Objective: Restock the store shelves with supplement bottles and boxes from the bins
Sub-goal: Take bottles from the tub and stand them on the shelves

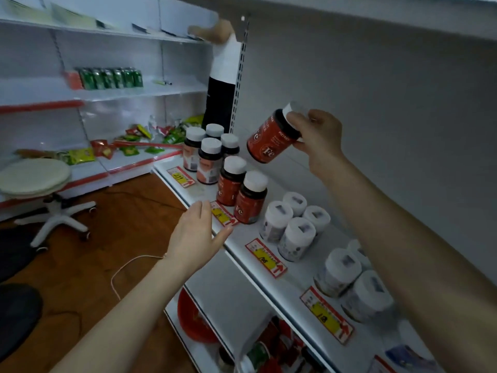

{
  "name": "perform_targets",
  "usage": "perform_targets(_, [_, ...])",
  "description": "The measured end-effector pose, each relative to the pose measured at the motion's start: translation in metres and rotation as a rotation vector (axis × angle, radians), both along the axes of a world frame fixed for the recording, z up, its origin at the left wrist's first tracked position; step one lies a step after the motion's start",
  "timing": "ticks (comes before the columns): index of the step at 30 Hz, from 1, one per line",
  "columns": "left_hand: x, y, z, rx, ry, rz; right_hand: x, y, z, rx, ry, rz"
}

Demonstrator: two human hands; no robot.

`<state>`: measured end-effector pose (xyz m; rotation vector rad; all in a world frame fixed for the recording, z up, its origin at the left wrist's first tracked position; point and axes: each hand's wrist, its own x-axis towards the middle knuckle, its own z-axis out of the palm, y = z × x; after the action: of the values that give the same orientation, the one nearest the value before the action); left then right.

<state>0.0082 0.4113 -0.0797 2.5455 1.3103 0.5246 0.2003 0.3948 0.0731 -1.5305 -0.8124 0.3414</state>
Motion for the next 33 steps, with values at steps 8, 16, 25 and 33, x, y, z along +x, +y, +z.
perform_targets(8, [0.008, 0.078, -0.047, -0.089, 0.152, -0.126, 0.021, 0.07, -0.018, -0.146, -0.153, -0.117])
perform_targets(16, [0.009, 0.093, -0.076, -0.105, 0.133, -0.201, 0.023, 0.097, -0.047, -0.393, -0.123, -0.067])
perform_targets(25, [0.01, 0.094, -0.076, -0.103, 0.155, -0.21, 0.023, 0.115, -0.077, -0.569, -0.033, -0.026])
perform_targets(33, [0.012, 0.095, -0.085, -0.044, 0.11, -0.194, 0.026, 0.121, -0.086, -0.615, 0.052, -0.014])
